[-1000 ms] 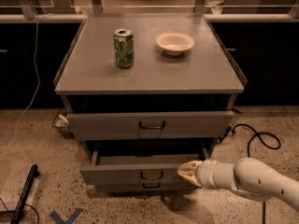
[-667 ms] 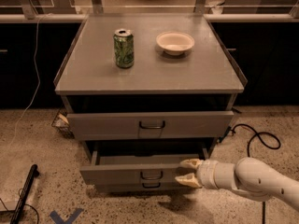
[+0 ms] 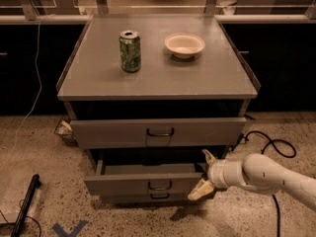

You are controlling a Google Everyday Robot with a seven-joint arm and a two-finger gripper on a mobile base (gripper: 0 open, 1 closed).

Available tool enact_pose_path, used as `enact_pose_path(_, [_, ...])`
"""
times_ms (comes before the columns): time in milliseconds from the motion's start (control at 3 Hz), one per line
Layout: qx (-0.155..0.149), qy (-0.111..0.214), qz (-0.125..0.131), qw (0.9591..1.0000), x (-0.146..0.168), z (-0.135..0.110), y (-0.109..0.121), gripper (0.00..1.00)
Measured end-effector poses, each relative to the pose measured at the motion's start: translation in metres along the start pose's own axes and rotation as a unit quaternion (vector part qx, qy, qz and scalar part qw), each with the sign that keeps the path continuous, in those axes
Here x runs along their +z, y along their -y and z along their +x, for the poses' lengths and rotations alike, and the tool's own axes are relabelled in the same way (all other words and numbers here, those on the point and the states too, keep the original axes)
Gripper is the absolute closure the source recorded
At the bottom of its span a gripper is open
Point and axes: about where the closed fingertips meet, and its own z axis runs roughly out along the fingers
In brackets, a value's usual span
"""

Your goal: Open middle drawer

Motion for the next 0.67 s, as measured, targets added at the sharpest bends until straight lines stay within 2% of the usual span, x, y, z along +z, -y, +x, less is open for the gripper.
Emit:
enact_pose_path(333, [0.002, -0.003, 0.003, 1.0, 0.013, 0.016, 0.018, 0.0])
enact_pose_path(667, [0.001, -0.003, -0.001, 1.0, 0.023, 0.02, 0.016, 0.0])
